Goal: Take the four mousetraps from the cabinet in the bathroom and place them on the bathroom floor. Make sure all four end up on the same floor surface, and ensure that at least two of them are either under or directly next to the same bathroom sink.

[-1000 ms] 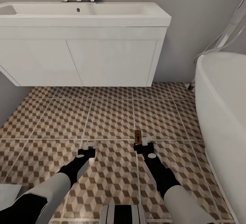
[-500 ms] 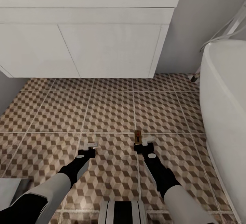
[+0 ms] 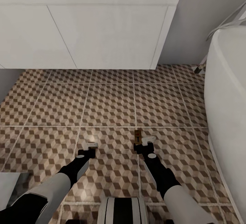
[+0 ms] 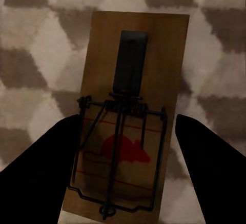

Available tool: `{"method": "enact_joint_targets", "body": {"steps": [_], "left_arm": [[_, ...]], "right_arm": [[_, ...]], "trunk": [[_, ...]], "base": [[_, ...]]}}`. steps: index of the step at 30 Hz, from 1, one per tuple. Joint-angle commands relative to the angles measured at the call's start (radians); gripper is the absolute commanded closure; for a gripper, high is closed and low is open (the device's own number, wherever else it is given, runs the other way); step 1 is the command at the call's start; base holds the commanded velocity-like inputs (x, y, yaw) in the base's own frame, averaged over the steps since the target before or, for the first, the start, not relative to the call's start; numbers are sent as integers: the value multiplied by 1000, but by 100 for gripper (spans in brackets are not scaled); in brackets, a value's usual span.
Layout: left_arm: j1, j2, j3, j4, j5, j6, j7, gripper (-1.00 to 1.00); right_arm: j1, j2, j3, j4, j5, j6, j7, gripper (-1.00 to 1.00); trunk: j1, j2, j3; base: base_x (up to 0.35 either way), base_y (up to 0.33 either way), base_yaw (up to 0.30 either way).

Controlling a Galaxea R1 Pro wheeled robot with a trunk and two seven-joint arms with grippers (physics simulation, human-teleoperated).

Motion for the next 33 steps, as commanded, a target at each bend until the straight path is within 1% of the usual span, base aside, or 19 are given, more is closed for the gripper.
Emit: {"method": "enact_joint_targets", "body": {"steps": [1,7,11,13,15,19,22,24,26,27,29,31,33], "left_arm": [[0,1,-9,-2,9,4,7,100],[0,0,-9,-3,9,4,7,100],[0,1,-9,-5,8,-2,7,100],[1,2,-9,-6,7,-20,7,100],[9,2,-9,-7,7,-30,6,100],[31,3,-9,-29,6,-41,6,100],[56,7,-10,-69,5,-47,5,100],[71,9,-11,-111,5,-51,5,100],[77,10,-18,-136,4,-53,5,100],[80,11,-28,-147,4,-53,5,100],[82,10,-52,-160,4,-55,6,100],[83,10,-92,-193,4,-55,7,100],[84,10,-112,-229,4,-55,7,100]], "right_arm": [[0,0,3,-2,7,8,-3,100],[0,0,3,1,7,-4,-3,100],[1,0,3,31,7,-96,-2,100],[1,1,3,76,8,-161,-2,100],[1,2,4,102,11,-191,-3,100],[1,3,12,123,24,-216,-3,100],[1,3,16,130,28,-223,-3,100],[1,3,17,132,29,-224,-2,100],[2,3,18,133,30,-225,-2,100],[2,3,18,133,30,-225,-2,100],[2,3,18,133,30,-225,-2,100],[1,2,18,134,30,-225,-2,100],[1,1,18,134,31,-225,-2,100]], "trunk": [[0,0,-1],[0,0,-3],[0,0,-3],[0,0,-3],[0,0,-3],[0,0,-3],[0,0,-3],[0,0,-3],[0,0,-3],[0,0,-3],[0,0,-3],[0,0,-3],[0,0,-3]], "base": [[0,0,0],[0,0,0],[0,0,0],[0,0,0],[0,0,0],[0,0,0],[0,0,0],[0,0,0],[0,0,0],[0,0,0],[0,0,0],[0,0,0],[0,0,0]]}}
